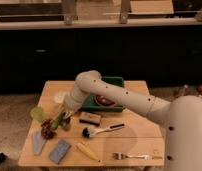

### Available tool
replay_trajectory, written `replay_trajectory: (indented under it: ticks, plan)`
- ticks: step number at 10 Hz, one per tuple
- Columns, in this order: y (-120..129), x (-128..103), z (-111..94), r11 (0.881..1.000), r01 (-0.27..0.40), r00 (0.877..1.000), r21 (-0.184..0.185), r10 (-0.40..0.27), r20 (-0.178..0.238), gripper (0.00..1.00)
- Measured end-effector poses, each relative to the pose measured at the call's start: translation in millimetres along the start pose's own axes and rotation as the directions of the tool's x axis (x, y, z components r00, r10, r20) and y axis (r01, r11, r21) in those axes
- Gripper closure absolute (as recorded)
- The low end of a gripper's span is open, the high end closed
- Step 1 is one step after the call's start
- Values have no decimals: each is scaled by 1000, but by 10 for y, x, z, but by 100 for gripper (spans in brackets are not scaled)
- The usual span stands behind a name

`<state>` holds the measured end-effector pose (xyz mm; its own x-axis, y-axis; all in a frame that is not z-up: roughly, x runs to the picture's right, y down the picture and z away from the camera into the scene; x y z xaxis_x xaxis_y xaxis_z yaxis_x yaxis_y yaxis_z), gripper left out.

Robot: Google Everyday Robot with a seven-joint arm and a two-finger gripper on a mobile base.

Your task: Place pepper in metal cup

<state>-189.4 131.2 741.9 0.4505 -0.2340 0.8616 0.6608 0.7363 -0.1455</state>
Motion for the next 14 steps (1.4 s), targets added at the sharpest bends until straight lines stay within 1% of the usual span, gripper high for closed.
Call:
replay_trajectory:
  ticks: [3, 7, 10, 12, 14]
  plan:
    - [-26, -92, 45, 1000, 8, 999, 15, -8, 50, 100]
    - [-45, -183, 99, 999, 5, 994, 35, -9, 113, 100]
    - [-20, -172, 168, 999, -26, 986, 34, 20, 166, 100]
    - [5, -132, 200, 998, -50, 980, 35, 42, 194, 100]
    - [20, -78, 229, 996, -77, 970, 43, 64, 233, 100]
